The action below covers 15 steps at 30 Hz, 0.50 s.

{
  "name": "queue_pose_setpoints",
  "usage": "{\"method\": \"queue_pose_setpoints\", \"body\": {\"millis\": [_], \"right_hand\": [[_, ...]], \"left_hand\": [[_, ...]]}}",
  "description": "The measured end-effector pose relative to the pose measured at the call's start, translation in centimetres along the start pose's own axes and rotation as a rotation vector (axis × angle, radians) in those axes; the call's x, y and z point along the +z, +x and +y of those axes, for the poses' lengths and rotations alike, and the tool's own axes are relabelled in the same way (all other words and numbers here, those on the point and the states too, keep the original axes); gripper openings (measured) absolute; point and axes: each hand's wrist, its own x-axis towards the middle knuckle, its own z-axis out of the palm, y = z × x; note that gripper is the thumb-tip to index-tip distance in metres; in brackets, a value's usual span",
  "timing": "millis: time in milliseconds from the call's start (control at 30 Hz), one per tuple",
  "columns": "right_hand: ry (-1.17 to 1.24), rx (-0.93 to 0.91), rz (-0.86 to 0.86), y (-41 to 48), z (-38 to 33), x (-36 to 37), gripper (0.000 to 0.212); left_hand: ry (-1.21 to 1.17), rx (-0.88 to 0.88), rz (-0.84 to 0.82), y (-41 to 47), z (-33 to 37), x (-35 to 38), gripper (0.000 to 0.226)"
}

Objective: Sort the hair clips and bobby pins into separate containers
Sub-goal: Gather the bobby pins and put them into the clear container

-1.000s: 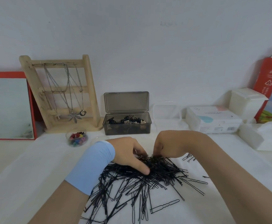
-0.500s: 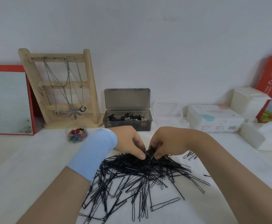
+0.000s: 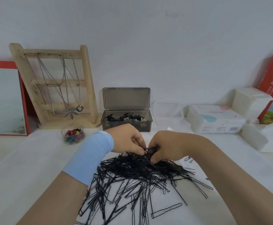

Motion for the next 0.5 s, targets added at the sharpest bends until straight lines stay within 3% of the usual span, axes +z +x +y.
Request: {"method": "queue_pose_setpoints", "body": {"millis": [67, 233, 500], "right_hand": [[-0.018, 0.015, -0.004, -0.5, 0.2, -0.5, 0.003], [0.122, 0.048, 0.102, -0.8, 1.4, -1.4, 0.004], [0.304, 0.035, 0.286, 0.1, 1.2, -0.9, 0.012]], "left_hand": [[0.001, -0.023, -0.034, -0.3, -0.1, -0.2, 0.023], [0.020, -0.068, -0.135, -0.9, -0.5, -0.9, 0.034], [-0.242, 0.043, 0.104, -1.4, 0.5, -1.5, 0.013]]}}
